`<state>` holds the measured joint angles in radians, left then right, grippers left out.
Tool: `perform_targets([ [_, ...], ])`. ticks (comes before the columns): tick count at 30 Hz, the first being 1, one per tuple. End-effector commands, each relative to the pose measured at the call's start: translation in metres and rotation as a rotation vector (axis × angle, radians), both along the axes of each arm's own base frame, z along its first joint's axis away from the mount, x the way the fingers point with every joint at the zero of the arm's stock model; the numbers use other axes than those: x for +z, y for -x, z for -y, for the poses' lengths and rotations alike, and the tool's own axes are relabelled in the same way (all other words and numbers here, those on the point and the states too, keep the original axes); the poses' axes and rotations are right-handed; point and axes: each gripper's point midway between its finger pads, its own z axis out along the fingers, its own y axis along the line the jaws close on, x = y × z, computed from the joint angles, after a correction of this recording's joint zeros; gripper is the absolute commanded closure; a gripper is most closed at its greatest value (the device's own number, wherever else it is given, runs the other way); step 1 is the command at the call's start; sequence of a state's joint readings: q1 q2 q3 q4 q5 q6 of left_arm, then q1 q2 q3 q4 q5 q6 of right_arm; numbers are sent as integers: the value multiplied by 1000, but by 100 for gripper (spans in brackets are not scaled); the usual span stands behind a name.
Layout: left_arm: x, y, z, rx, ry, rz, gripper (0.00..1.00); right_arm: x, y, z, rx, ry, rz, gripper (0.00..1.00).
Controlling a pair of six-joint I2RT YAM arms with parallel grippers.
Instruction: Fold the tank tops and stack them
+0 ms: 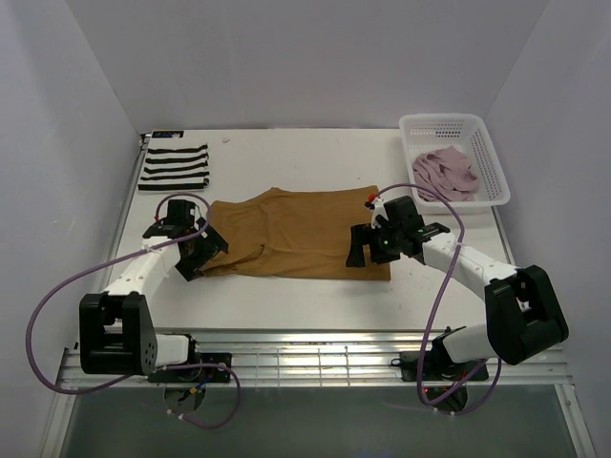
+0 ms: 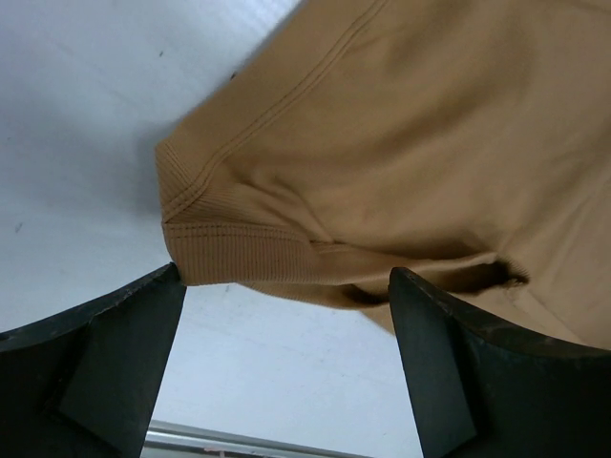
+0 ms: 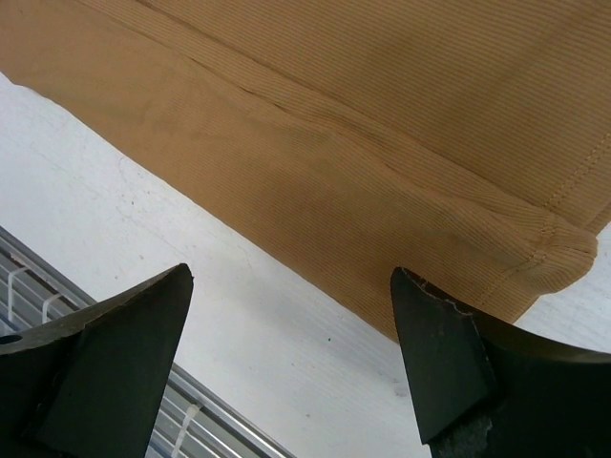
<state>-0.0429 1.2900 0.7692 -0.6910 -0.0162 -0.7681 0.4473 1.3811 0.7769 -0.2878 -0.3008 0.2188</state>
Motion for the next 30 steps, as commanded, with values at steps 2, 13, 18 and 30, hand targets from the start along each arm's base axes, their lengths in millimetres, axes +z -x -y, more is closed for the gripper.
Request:
perform_targets([
  [2,17,-41,4,-23,45,103,2,7,-15,-2,4,16,63,10],
  [13,6,-76,-2,13,162,124,2,-2,-21,0,1,47,45,10],
  [18,-7,-84,-2,15,180,90,2,-12,-23,4,-6,82,34,10],
  [30,-3,-84,7,-5,248,37,2,-33,-28,11,-19,149,1,10],
])
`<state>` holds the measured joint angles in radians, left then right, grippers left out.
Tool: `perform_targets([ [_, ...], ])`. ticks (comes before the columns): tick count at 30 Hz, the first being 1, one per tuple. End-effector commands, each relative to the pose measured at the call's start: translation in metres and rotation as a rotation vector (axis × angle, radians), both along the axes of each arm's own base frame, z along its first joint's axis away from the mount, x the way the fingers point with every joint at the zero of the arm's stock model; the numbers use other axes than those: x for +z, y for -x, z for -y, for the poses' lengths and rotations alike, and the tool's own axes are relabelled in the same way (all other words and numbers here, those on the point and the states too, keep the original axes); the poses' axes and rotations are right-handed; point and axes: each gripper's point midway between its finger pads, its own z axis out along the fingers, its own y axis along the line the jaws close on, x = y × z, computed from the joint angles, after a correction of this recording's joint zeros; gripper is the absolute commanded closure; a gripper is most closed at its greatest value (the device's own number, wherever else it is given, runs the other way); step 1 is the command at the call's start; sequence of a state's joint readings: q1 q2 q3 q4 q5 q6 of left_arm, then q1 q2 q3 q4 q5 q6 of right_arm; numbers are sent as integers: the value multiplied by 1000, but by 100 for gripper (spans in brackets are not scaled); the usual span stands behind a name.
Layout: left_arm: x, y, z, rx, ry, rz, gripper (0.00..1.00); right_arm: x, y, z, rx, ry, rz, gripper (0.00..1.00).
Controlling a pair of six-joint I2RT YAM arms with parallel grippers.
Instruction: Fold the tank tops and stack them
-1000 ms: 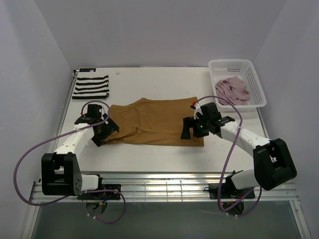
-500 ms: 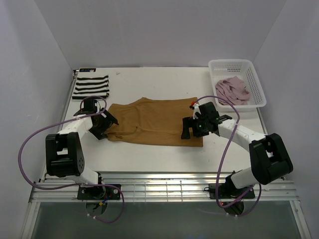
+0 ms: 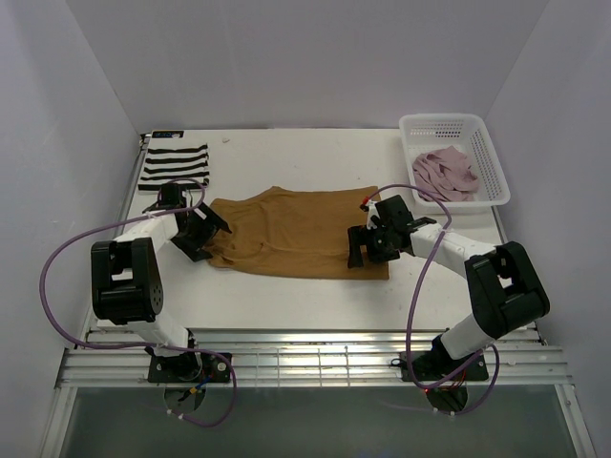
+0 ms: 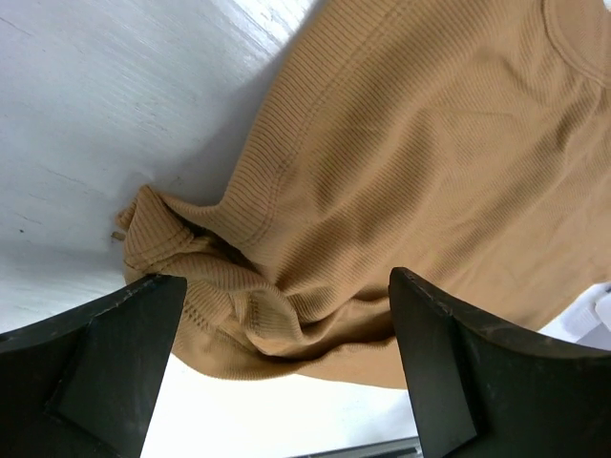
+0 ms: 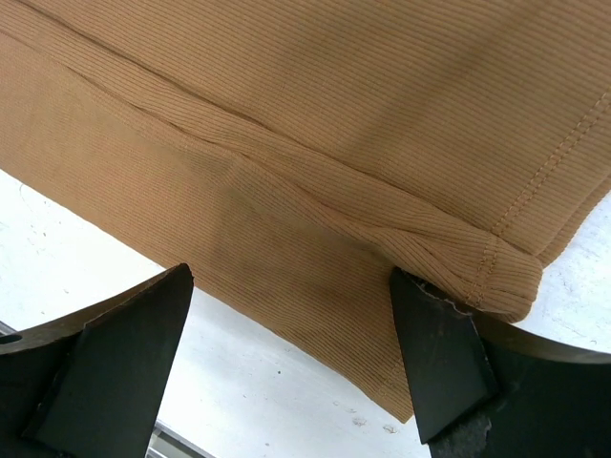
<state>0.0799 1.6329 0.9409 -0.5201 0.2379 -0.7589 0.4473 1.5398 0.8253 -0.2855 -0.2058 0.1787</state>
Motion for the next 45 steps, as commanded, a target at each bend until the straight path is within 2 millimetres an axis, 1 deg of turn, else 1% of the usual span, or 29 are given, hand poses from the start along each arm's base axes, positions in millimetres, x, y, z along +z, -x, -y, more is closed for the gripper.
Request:
perform_targets([
  [1,25,-14,3,-22,26,58,2,6,-13,0,2,17,49,10],
  [3,37,-15,5,-27,34,79,2,8,-14,0,1,19,57,10],
  [5,53,-18,4,-24,29,113,2,11,-15,1,-4,22,67,10],
  [7,63,-18,0,-11,6,138,2,12,-14,2,-7,22,72,10],
  [10,66,-20,-10,21,-36,138,2,12,-14,4,-12,30,76,10],
  [12,68,-25,-12,27,-47,145,2,12,-15,5,-12,33,77,10],
  [14,65,-29,-13,17,-50,141,2,11,-14,4,-11,33,71,10],
  [16,69,-33,-12,-6,-51,141,2,10,-13,4,-5,31,67,10],
  [19,76,-26,-16,8,-70,150,2,12,-12,3,2,23,68,10],
  [20,78,-23,-21,26,-98,151,2,13,-12,2,5,21,70,10],
  [21,87,-18,-23,33,-111,167,2,12,-12,2,5,20,70,10],
  [23,91,-7,-28,52,-144,166,2,12,-11,3,8,21,72,10],
  [24,98,2,-30,60,-153,172,2,12,-11,3,8,21,71,10],
  [27,87,29,-29,67,-159,114,2,12,-9,1,15,15,68,10],
  [28,87,37,-29,68,-162,111,2,11,-9,2,15,17,65,10],
  [29,76,48,-28,67,-160,77,2,10,-8,2,17,17,62,10],
  [31,70,59,-25,59,-149,61,2,10,-8,1,19,13,58,10],
  [32,61,68,-23,56,-144,34,2,9,-7,1,21,9,57,10],
  [33,57,72,-21,53,-131,24,2,9,-7,1,22,11,56,10],
  [36,51,75,-13,40,-92,38,2,8,-6,0,24,8,54,10],
  [37,51,74,-6,20,-56,52,2,8,-7,0,24,5,55,10],
  [38,45,78,-3,11,-40,44,2,9,-7,-1,27,0,54,10],
  [40,42,74,0,2,-22,59,2,7,-7,-2,28,2,50,10],
  [41,36,74,1,1,-21,40,2,7,-7,-1,28,5,52,10],
  [44,26,69,-5,6,-48,34,2,7,-8,0,24,8,55,10],
  [45,21,65,-6,8,-51,31,2,8,-9,-1,25,8,58,10],
])
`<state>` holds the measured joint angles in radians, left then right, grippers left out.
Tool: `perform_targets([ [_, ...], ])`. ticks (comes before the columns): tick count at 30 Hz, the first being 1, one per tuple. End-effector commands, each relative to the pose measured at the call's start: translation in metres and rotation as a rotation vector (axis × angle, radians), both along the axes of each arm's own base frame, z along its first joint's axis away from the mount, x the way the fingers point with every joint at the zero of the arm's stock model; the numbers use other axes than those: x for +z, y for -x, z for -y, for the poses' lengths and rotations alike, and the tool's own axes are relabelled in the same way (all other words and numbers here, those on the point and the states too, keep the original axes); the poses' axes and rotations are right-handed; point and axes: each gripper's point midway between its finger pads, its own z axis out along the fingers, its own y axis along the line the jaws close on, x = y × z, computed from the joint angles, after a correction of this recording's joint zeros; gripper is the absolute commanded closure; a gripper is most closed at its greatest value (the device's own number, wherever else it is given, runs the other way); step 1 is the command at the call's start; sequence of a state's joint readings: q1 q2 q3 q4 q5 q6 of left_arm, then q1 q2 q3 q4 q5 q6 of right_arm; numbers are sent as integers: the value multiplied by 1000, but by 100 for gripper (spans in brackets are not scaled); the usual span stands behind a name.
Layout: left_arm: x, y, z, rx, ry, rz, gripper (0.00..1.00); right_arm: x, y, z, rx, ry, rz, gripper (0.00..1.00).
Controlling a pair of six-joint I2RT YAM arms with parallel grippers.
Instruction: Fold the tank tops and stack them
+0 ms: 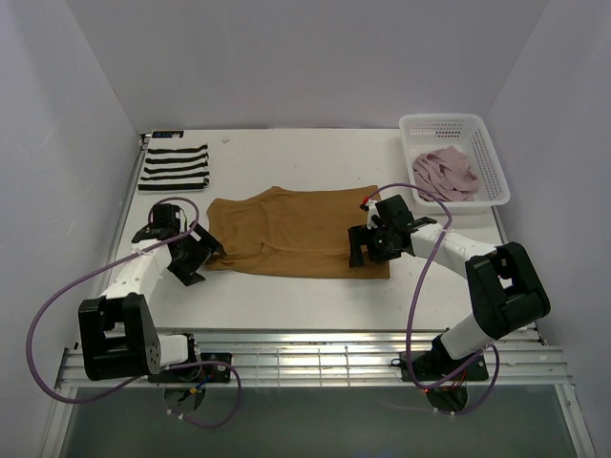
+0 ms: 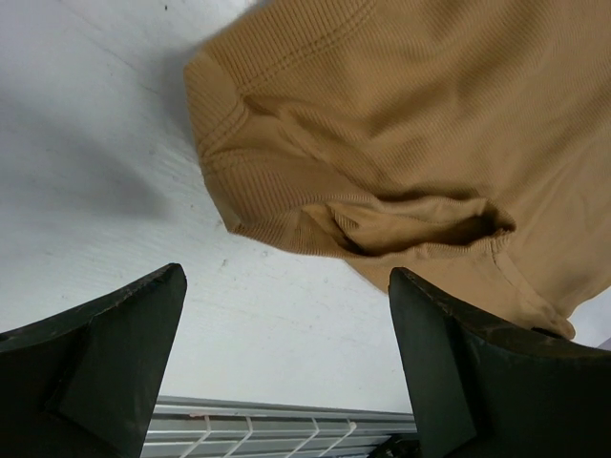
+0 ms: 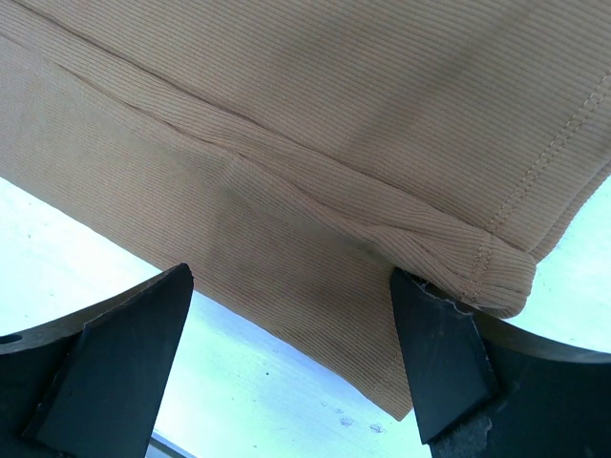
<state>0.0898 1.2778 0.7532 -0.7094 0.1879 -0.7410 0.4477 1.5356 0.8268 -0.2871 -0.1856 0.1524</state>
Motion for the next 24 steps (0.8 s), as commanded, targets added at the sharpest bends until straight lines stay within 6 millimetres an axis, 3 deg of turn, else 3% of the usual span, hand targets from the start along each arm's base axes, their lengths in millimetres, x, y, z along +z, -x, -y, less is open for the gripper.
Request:
perform_targets([
  [1,-2,-22,-1,-5,2,59,2,8,-7,-4,11,-15,37,10],
  [9,6,-68,6,-33,61,159,2,9,-7,-3,9,-9,41,10],
  [12,4,-75,17,-52,126,161,2,9,-7,-2,9,-6,42,10],
  [24,15,-87,26,-104,185,147,2,5,-8,2,1,22,34,10],
])
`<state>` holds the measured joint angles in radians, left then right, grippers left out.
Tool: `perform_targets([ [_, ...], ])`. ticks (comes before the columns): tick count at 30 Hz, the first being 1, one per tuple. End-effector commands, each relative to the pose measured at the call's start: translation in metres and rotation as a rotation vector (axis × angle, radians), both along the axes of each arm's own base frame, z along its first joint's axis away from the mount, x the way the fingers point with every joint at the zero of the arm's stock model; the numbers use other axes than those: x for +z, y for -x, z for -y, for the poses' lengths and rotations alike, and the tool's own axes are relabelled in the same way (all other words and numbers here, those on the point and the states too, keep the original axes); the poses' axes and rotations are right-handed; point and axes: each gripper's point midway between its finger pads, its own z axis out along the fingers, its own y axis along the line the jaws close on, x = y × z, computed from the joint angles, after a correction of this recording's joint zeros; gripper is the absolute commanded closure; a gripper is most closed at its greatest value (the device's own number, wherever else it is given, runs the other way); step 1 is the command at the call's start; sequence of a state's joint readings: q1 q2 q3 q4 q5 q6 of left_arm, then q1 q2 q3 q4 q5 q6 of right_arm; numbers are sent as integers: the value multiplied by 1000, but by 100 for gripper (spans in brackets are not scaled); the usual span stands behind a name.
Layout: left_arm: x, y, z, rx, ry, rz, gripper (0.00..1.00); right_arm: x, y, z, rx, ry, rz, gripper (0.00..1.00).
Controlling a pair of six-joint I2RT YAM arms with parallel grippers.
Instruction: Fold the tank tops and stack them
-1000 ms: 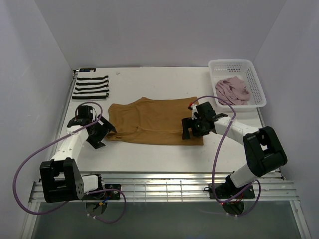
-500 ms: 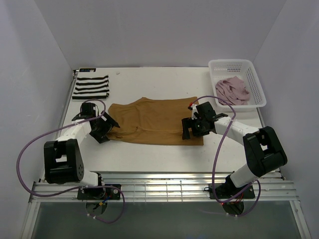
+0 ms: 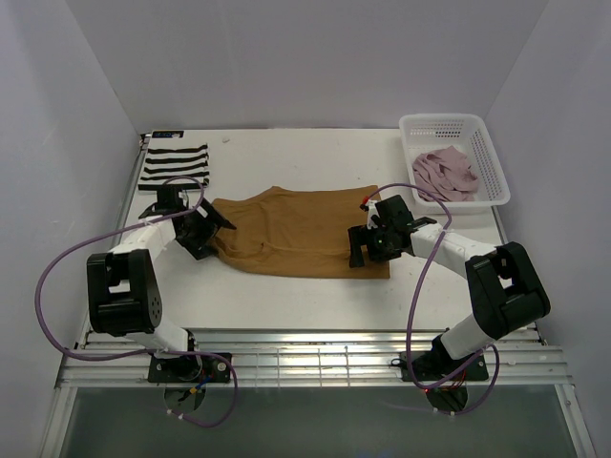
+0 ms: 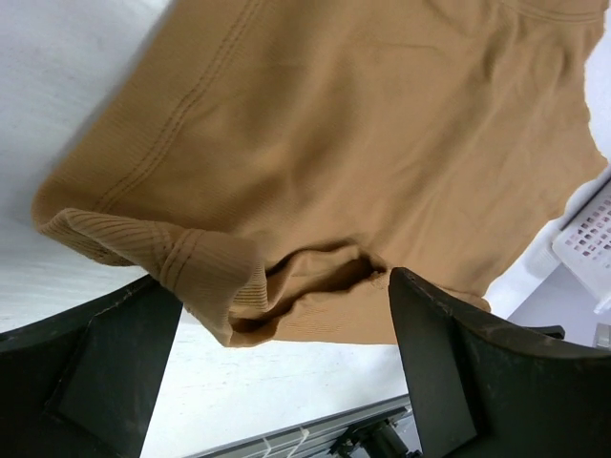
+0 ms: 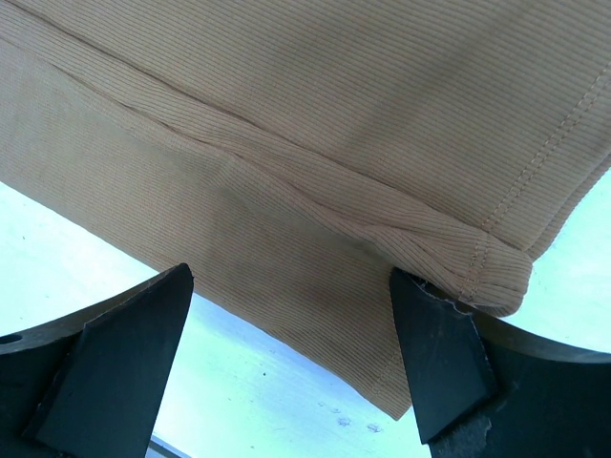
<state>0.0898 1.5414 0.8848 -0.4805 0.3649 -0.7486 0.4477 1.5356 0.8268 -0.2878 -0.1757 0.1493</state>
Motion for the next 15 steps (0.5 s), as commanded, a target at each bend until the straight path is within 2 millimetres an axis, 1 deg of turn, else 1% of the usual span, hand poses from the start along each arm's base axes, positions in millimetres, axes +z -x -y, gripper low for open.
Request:
perform_targets([
  [1,18,-13,4,-42,24,43,2,5,-8,1,2,16,31,10],
  [3,14,-12,1,-40,6,9,2,5,-8,1,2,19,29,10],
  [4,16,-16,-1,-41,-5,15,2,5,-9,1,-1,22,31,10],
  [8,10,-20,-5,-44,-21,-15,2,4,-10,1,1,26,28,10],
  [11,9,-25,-8,-37,-27,-17,2,3,-10,2,0,32,28,10],
  [14,1,-25,-20,13,-82,-49,2,1,-10,3,-2,37,23,10],
  [15,-1,-22,-25,34,-99,-77,2,-1,-10,4,-5,41,20,10],
])
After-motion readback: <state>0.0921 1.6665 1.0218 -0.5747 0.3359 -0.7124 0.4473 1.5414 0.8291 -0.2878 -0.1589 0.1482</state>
